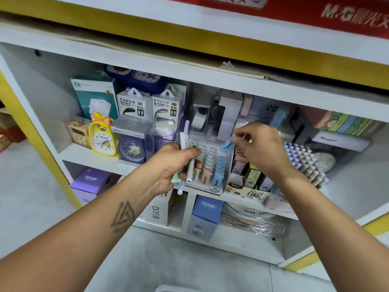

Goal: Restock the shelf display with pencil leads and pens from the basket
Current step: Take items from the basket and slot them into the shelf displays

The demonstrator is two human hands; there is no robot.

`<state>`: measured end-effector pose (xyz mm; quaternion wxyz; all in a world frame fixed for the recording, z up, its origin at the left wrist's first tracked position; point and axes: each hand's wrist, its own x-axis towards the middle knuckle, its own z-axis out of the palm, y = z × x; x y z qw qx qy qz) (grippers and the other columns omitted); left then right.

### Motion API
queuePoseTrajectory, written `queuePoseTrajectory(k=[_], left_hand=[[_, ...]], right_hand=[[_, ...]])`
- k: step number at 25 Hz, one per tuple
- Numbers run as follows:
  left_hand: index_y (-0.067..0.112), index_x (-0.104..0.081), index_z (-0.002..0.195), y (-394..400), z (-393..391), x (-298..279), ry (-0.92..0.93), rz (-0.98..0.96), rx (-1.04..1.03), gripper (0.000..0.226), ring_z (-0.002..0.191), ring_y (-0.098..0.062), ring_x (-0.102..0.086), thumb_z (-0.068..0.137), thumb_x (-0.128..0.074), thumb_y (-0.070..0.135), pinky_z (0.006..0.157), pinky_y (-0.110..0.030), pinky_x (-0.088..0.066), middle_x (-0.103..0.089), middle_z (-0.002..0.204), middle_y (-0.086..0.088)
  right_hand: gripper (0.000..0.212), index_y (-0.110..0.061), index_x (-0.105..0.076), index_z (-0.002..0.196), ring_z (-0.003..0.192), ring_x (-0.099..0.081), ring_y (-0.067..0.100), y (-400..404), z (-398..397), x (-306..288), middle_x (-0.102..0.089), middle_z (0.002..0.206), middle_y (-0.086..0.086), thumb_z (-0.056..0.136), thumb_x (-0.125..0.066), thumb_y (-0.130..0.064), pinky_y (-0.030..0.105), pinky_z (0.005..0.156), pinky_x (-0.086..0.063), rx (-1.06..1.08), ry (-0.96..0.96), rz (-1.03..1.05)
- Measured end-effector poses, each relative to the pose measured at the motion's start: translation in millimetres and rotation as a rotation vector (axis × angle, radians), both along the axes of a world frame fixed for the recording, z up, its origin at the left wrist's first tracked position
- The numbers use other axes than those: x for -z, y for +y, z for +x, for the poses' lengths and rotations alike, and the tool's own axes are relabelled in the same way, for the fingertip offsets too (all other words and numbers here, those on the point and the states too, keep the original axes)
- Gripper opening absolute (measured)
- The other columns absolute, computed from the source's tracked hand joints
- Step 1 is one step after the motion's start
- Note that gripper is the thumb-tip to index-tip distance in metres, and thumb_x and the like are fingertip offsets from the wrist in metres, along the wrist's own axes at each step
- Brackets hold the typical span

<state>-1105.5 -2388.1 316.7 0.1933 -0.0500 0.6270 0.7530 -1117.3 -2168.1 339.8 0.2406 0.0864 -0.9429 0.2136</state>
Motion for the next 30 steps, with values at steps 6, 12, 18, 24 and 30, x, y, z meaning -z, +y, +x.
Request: queuePoseTrajectory(k=[6,12,18,24,30], left_hand=[[0.001,-0.062,0.096,1.2,-4.1,8.2,-0.022,-0.016,-0.012,0.016,0.043,-0.016,-0.048,0.090,-0.069,0.014,0.032,-0.017,-0.026,-0.064,0.062,-0.010],[0.001,-0.066,0.094,1.1,-6.9,14.3,-0.023,-0.044,0.000,0.020,0.039,-0.013,-0.039,0.087,-0.073,0.018,0.033,-0.016,-0.024,-0.064,0.061,-0.008],[-0.004,-0.066,0.104,8.5,-7.7,13.4,-0.030,-0.038,0.005,0.030,0.035,-0.010,-0.038,0.087,-0.073,0.019,0.033,-0.015,-0.025,-0.064,0.061,-0.007],[-0.005,-0.066,0.107,8.1,-6.6,13.6,-0.030,-0.029,0.021,0.035,0.035,-0.010,-0.038,0.086,-0.075,0.022,0.033,-0.015,-0.025,-0.064,0.062,-0.007],[-0.006,-0.066,0.106,6.7,-7.4,13.2,-0.028,-0.027,0.017,0.035,0.035,-0.010,-0.040,0.086,-0.075,0.022,0.033,-0.015,-0.026,-0.065,0.063,-0.008]], right_hand=[[0.013,-0.018,-0.073,0.097,0.077,-0.064,0.017,-6.0,-18.9,16.0,-0.072,0.085,-0.002,0.085,-0.077,-0.020,0.033,0.073,-0.054,0.036,-0.049,0.149],[0.009,-0.022,-0.069,0.093,0.085,-0.064,0.024,-14.8,-26.5,26.1,-0.071,0.089,-0.001,0.087,-0.073,-0.027,0.033,0.072,-0.051,0.047,-0.164,0.372],[0.005,-0.022,-0.062,0.089,0.074,-0.058,0.025,-22.4,-24.5,28.5,-0.063,0.084,0.003,0.090,-0.066,-0.020,0.030,0.062,-0.036,0.103,-0.124,0.569],[0.004,-0.024,-0.064,0.090,0.070,-0.052,0.024,-25.1,-23.3,28.6,-0.060,0.084,0.002,0.092,-0.064,-0.021,0.030,0.065,-0.035,0.096,-0.119,0.561],[0.006,-0.024,-0.069,0.094,0.081,-0.057,0.023,-26.3,-23.5,25.8,-0.060,0.091,0.003,0.092,-0.064,-0.021,0.034,0.074,-0.044,0.088,-0.213,0.539]])
